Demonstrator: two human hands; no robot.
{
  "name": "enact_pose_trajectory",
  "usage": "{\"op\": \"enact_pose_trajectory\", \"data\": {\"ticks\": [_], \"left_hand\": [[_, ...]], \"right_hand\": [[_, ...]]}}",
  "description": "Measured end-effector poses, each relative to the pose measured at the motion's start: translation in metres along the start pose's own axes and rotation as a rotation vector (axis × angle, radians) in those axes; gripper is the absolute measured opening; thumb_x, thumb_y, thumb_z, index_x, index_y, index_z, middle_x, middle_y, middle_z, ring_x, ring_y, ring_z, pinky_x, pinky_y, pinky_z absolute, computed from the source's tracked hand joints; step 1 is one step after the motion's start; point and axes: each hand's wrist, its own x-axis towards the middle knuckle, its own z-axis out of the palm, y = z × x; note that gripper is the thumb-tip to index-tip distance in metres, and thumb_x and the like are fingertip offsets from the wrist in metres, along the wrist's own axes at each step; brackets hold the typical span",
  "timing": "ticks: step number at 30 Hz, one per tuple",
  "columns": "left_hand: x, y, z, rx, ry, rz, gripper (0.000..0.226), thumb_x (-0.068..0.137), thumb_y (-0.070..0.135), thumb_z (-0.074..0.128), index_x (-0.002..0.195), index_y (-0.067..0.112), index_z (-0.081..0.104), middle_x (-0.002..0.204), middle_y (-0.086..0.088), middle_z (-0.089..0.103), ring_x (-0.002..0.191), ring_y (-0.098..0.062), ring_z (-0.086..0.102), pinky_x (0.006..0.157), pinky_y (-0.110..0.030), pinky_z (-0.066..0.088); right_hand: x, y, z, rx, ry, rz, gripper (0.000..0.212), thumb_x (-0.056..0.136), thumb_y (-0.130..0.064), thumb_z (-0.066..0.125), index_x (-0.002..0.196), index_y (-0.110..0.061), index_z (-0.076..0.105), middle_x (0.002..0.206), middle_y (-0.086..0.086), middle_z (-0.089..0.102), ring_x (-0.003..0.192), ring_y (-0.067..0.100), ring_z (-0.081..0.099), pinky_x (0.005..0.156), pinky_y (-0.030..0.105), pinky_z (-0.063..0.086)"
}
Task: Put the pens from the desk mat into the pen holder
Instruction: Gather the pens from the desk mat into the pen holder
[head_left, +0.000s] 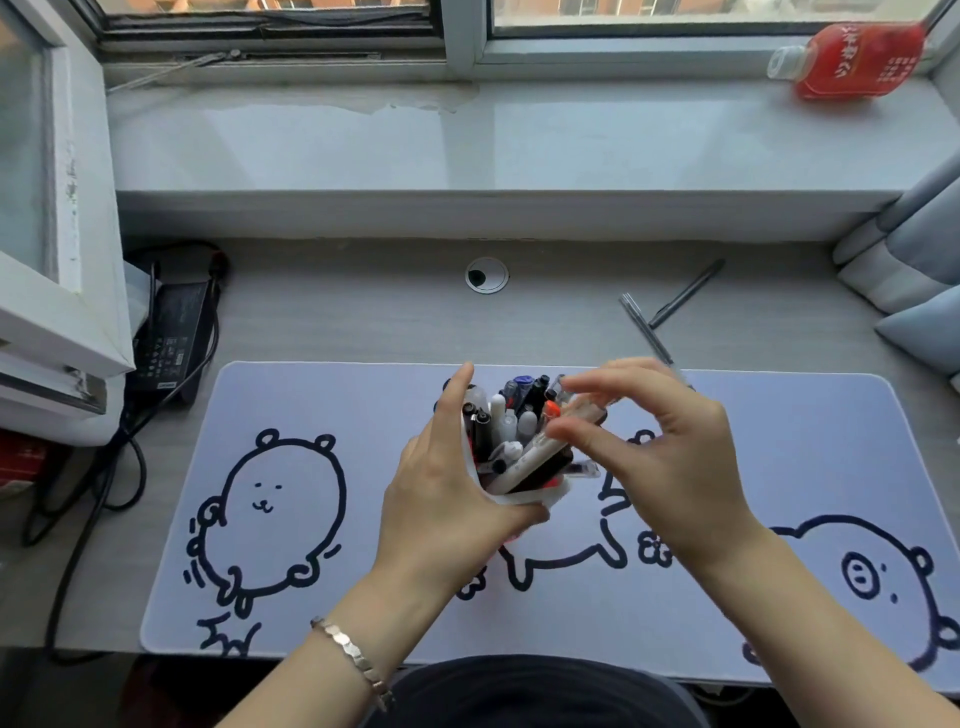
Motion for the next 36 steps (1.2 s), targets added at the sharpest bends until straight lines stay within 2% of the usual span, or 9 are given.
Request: {"op": "enact_pose_trajectory", "data": {"ticks": [7, 9, 13, 16, 19, 24, 27, 31, 36], "left_hand": [[0.002, -0.011, 0.005, -0.038, 0.034, 0.062, 0.11, 0.048, 0.037, 0.087, 0.132, 0.05, 0.016, 0.124, 0.015, 0.056, 0.117, -0.01, 0.051, 0.098, -0.034, 0.045], [0.009, -0.018, 0.007, -0.035, 0.036, 0.068, 0.105, 0.05, 0.036, 0.086, 0.129, 0.053, 0.019, 0.123, 0.013, 0.057, 0.117, -0.011, 0.052, 0.098, -0.033, 0.045], [0.028, -0.025, 0.007, -0.219, 0.035, 0.018, 0.1, 0.05, 0.025, 0.089, 0.123, 0.053, 0.026, 0.11, 0.026, 0.054, 0.107, 0.004, 0.055, 0.097, -0.023, 0.045], [0.042, -0.025, 0.005, -0.255, 0.002, 0.034, 0.102, 0.052, 0.014, 0.089, 0.127, 0.047, 0.027, 0.104, 0.032, 0.047, 0.098, 0.018, 0.053, 0.09, -0.007, 0.042], [0.049, -0.026, 0.009, -0.223, -0.023, 0.052, 0.103, 0.05, 0.013, 0.087, 0.126, 0.05, 0.027, 0.109, 0.026, 0.051, 0.107, -0.004, 0.057, 0.096, -0.03, 0.048], [0.045, -0.022, 0.012, -0.231, -0.015, 0.075, 0.095, 0.056, 0.017, 0.082, 0.13, 0.041, 0.028, 0.098, 0.028, 0.058, 0.085, 0.024, 0.054, 0.072, 0.003, 0.04], [0.043, -0.02, 0.013, -0.211, 0.009, 0.089, 0.092, 0.056, 0.022, 0.081, 0.128, 0.044, 0.028, 0.099, 0.025, 0.06, 0.093, 0.011, 0.059, 0.078, -0.007, 0.047], [0.043, -0.018, 0.015, -0.21, 0.036, 0.106, 0.088, 0.055, 0.03, 0.08, 0.124, 0.048, 0.029, 0.1, 0.021, 0.061, 0.093, 0.01, 0.058, 0.078, -0.013, 0.05], [0.047, -0.022, 0.014, -0.189, 0.032, 0.191, 0.087, 0.057, 0.027, 0.076, 0.129, 0.039, 0.029, 0.099, 0.025, 0.06, 0.09, 0.009, 0.061, 0.076, -0.003, 0.044]], "right_hand": [[-0.008, 0.001, 0.02, -0.351, -0.057, -0.382, 0.023, 0.081, -0.027, 0.062, 0.092, -0.009, 0.072, 0.074, -0.003, 0.071, 0.086, 0.017, 0.048, 0.074, 0.036, 0.046], [-0.007, 0.012, 0.021, -0.391, -0.095, -0.351, 0.027, 0.081, -0.032, 0.06, 0.095, -0.012, 0.071, 0.076, -0.006, 0.071, 0.089, 0.016, 0.047, 0.077, 0.038, 0.044], [-0.009, 0.027, 0.014, -0.127, -0.272, -0.11, 0.05, 0.074, -0.038, 0.067, 0.122, -0.029, 0.052, 0.101, -0.017, 0.062, 0.1, 0.007, 0.052, 0.093, 0.018, 0.04], [-0.004, 0.033, 0.009, -0.109, -0.182, -0.074, 0.041, 0.076, -0.032, 0.065, 0.117, -0.028, 0.058, 0.107, -0.016, 0.06, 0.105, 0.007, 0.055, 0.093, 0.028, 0.045], [0.004, 0.029, 0.013, -0.116, -0.111, -0.151, 0.034, 0.077, -0.023, 0.067, 0.111, -0.016, 0.063, 0.102, -0.01, 0.063, 0.098, 0.01, 0.058, 0.087, 0.026, 0.048], [0.003, 0.035, 0.036, -0.199, -0.058, -0.383, 0.015, 0.081, -0.013, 0.063, 0.084, -0.002, 0.073, 0.09, 0.009, 0.073, 0.09, 0.017, 0.061, 0.082, 0.03, 0.05], [-0.004, 0.049, 0.045, -0.194, 0.052, -0.47, 0.01, 0.08, -0.005, 0.065, 0.089, -0.004, 0.07, 0.096, 0.011, 0.071, 0.096, 0.02, 0.063, 0.079, 0.036, 0.052], [-0.008, 0.051, 0.052, -0.052, 0.18, -0.374, 0.03, 0.075, -0.003, 0.073, 0.102, -0.008, 0.061, 0.108, 0.005, 0.066, 0.099, 0.027, 0.066, 0.076, 0.042, 0.057], [-0.002, 0.052, 0.051, -0.214, 0.166, -0.513, 0.01, 0.079, -0.011, 0.069, 0.089, -0.008, 0.069, 0.097, -0.001, 0.069, 0.103, 0.021, 0.059, 0.075, 0.047, 0.049]]}}
